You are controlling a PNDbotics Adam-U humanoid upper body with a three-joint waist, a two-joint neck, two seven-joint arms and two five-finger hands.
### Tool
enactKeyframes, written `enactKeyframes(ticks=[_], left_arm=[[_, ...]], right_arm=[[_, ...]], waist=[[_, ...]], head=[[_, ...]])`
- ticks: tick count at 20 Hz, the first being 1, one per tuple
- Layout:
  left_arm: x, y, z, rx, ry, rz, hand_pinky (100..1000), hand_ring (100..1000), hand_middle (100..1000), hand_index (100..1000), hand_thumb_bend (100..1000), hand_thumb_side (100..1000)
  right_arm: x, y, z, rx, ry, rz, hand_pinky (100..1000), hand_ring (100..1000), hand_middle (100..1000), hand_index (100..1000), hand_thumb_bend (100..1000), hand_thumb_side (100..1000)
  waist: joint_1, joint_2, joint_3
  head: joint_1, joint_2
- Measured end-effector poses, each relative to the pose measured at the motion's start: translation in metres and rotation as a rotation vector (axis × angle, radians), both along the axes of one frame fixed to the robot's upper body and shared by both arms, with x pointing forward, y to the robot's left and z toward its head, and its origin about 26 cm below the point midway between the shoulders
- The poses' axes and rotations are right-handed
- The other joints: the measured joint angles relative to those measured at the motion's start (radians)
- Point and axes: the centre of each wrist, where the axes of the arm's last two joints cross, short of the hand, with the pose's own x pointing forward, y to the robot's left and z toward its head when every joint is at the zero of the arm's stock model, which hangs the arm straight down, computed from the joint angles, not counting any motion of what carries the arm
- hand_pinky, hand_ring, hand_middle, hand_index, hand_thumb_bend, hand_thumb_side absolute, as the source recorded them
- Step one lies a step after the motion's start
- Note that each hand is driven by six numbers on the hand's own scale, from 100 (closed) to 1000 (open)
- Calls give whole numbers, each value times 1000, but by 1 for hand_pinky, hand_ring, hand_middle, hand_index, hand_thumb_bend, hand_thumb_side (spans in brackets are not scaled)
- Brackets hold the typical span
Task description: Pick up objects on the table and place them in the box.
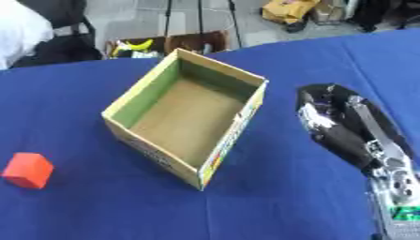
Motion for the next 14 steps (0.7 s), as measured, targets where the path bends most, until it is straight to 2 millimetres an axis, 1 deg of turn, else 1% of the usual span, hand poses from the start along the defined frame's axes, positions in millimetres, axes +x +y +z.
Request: enactKeyframes(ticks=[2, 5, 6, 10, 13, 14], left_arm=[[3, -2, 0, 25, 47, -10, 643, 834, 935, 1000, 513, 522], [5, -4, 0, 60, 113, -20, 656, 839, 940, 1000, 614, 483], [6, -5, 0, 63, 125, -20, 659, 840, 940, 1000, 628, 481], [8, -8, 2, 62, 142, -12, 658, 832, 912, 1000, 601, 476], [9, -9, -1, 59, 158, -13, 647, 818, 907, 1000, 612, 457], [10, -9, -2, 53, 167, -14, 644, 815, 906, 1000, 608, 464]], right_arm=[[0, 0, 0, -1, 0, 1, 853, 843, 537, 739, 100, 481], [0, 0, -1, -2, 3, 3, 854, 843, 536, 739, 100, 479], [0, 1, -1, -2, 3, 4, 854, 843, 536, 739, 100, 479], [1, 1, -1, -3, 5, 5, 853, 842, 536, 739, 100, 480], [1, 1, -2, -3, 6, 5, 853, 842, 536, 739, 100, 480], [1, 1, -2, -3, 6, 5, 853, 842, 536, 739, 100, 479]], waist=[[2, 0, -4], [3, 0, -6], [4, 0, -6], [7, 0, -9], [6, 0, -15], [6, 0, -17]], head=[[2, 0], [5, 0], [6, -1], [7, -4], [12, -5], [14, -5]])
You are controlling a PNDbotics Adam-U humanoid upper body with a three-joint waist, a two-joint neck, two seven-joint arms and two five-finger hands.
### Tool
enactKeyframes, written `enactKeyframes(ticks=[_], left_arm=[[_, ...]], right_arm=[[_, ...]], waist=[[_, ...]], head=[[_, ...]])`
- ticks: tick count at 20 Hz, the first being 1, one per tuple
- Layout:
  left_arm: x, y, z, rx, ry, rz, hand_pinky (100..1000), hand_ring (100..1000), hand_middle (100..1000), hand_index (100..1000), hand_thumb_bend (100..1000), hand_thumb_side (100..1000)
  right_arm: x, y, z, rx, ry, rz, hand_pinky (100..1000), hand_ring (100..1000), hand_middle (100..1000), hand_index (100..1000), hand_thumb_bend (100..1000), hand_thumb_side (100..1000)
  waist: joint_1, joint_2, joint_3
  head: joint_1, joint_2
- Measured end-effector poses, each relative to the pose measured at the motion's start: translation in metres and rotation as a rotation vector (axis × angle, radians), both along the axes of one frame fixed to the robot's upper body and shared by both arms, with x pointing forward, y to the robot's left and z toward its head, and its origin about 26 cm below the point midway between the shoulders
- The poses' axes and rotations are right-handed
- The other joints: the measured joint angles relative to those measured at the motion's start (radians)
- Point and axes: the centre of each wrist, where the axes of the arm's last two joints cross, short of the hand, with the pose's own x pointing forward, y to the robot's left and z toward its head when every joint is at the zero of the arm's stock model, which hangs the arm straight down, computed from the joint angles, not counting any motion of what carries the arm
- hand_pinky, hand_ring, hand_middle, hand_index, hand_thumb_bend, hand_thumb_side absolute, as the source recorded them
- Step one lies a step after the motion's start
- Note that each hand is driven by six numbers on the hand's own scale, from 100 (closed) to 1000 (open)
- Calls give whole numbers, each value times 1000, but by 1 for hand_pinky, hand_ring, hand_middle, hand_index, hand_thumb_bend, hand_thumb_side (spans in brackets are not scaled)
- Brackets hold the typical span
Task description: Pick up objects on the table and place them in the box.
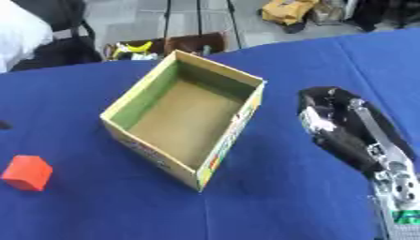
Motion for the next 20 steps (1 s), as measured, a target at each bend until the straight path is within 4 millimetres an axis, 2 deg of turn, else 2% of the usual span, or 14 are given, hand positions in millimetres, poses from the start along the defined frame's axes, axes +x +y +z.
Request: enactKeyframes(ticks=[8, 20], left_arm=[[10, -6, -8, -39, 39, -6, 601, 759, 860, 983, 598, 461], [27, -2, -46, -102, 151, 15, 578, 723, 813, 952, 636, 405]], right_arm=[[0, 0, 0, 0, 1, 0, 854, 843, 536, 739, 100, 477], [0, 0, 0, -1, 4, 1, 855, 843, 535, 739, 100, 471]], waist=[[1, 0, -3], [5, 4, -15]], head=[[8, 0], [17, -3]])
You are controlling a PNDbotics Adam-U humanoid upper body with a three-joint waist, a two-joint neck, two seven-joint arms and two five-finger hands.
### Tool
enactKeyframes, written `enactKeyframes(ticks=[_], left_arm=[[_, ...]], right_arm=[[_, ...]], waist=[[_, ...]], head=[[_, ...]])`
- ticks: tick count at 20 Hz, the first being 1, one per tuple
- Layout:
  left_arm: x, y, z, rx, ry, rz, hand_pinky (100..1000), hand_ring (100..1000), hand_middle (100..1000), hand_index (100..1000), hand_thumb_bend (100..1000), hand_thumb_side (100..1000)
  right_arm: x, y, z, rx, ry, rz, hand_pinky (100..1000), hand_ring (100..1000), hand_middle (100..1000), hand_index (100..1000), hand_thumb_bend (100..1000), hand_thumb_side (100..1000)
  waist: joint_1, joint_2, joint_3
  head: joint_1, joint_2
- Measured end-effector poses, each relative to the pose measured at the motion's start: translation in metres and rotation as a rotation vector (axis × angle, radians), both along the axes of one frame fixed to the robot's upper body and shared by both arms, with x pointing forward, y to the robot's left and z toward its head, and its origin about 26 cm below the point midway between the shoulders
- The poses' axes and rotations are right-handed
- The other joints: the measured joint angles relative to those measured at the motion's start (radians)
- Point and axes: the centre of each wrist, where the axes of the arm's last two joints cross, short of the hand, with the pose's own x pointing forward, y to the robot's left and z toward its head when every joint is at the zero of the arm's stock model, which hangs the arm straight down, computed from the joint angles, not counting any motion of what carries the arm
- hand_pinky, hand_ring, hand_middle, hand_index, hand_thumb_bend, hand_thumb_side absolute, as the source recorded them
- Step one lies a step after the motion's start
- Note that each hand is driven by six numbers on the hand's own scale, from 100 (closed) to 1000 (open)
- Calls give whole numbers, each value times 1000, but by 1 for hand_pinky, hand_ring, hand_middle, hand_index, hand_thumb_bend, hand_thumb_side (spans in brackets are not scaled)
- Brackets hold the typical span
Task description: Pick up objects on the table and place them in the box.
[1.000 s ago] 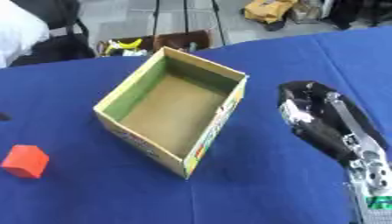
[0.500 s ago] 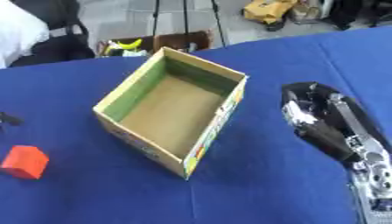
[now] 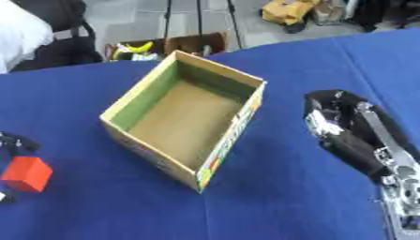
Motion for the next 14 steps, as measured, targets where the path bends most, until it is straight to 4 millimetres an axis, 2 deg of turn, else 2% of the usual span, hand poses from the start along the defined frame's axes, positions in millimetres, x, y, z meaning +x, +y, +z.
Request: enactKeyframes(ticks=[4, 10, 14], left_arm=[[4, 3, -7, -9, 20, 13, 575, 704, 791, 925, 625, 399], [7, 5, -6, 12, 17, 23, 562, 688, 735, 830, 573, 412], [9, 5, -8, 24, 19, 31, 485, 595, 592, 700, 468, 472]], right_arm=[[0, 0, 0, 0, 0, 0, 855, 843, 534, 739, 100, 469], [0, 0, -1, 1, 4, -1, 855, 843, 534, 739, 100, 467], [0, -1, -1, 1, 4, -1, 855, 843, 533, 739, 100, 466]], waist=[[2, 0, -1], [3, 0, -6], [4, 1, -6]], head=[[1, 0], [2, 0], [2, 0]])
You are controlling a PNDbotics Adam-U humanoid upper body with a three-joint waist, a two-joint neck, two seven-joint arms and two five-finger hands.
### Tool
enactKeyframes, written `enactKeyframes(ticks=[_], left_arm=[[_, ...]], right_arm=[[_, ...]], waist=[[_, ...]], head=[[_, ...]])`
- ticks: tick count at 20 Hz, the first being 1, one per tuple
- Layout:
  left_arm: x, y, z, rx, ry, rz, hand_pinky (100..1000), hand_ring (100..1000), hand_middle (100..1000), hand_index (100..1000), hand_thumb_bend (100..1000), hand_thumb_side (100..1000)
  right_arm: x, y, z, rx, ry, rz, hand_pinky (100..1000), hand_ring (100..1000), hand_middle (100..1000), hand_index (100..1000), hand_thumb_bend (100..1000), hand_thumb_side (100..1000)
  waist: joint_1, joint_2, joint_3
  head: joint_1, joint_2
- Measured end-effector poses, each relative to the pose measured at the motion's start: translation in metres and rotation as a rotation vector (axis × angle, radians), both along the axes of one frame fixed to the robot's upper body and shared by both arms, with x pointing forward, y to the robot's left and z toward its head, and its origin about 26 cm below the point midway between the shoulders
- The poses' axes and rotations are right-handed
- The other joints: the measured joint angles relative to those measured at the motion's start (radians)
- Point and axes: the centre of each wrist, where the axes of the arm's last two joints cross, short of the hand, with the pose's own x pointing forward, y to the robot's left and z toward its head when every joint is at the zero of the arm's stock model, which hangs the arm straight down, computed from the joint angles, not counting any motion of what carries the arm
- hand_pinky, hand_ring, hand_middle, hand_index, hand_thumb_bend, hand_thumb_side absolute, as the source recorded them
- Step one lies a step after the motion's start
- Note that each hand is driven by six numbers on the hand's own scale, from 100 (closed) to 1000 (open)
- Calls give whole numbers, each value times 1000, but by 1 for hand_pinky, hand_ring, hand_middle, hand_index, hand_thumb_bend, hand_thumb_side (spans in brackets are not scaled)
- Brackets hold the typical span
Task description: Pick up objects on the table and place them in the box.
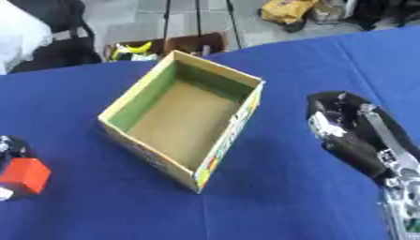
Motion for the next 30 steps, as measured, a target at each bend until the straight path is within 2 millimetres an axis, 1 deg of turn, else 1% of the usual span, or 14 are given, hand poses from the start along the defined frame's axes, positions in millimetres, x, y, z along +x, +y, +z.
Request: enactKeyframes(ticks=[2, 3, 4, 7, 9, 15, 19, 23, 25, 30], left_arm=[[0, 0, 1, 0, -4, 2, 448, 567, 554, 661, 417, 503], [0, 0, 2, -1, -12, 2, 423, 551, 534, 636, 343, 526], [0, 0, 5, -1, -26, -1, 416, 545, 528, 627, 311, 533], [0, 0, 11, -3, -75, -21, 383, 521, 516, 603, 171, 559], [-1, 2, 13, -8, -98, -29, 374, 516, 517, 598, 101, 589], [0, 3, 21, -32, -146, -44, 370, 517, 526, 605, 100, 703], [-1, 3, 35, -42, -185, -54, 368, 518, 527, 608, 100, 714], [-2, -3, 59, -50, -266, -77, 354, 526, 519, 603, 100, 738], [-3, -7, 74, -59, -331, -87, 338, 521, 523, 618, 100, 754], [-3, -26, 111, -81, -524, -126, 328, 512, 511, 611, 100, 772]], right_arm=[[0, 0, 0, 0, 0, 0, 855, 843, 533, 739, 100, 466], [0, 0, 0, 0, 0, 0, 855, 843, 533, 739, 100, 466], [0, 0, 0, 0, 1, 0, 855, 843, 533, 739, 100, 467], [0, 0, 0, 0, 1, 0, 855, 843, 531, 739, 100, 466], [0, 0, 0, 0, 1, 0, 855, 843, 531, 739, 100, 467], [0, 0, -1, 0, 5, -1, 856, 843, 530, 739, 100, 466], [0, 0, -1, -1, 6, 0, 856, 843, 529, 739, 100, 465], [-1, -1, -2, -4, 9, -2, 856, 843, 529, 739, 100, 465], [-1, -2, -2, -8, 10, -4, 856, 843, 528, 738, 100, 465], [-1, -2, -1, -12, 7, 2, 855, 840, 528, 738, 100, 466]], waist=[[0, 0, 1], [0, 0, 1], [0, 0, 1], [1, 0, 1], [2, 0, 1], [6, 0, 1], [9, 0, 1], [13, -2, -1], [14, -2, -6], [18, -2, -20]], head=[[0, 0], [0, 0], [0, 0], [0, 0], [0, 0], [-1, 0], [-1, 0], [-1, 0], [-1, 0], [-19, 6]])
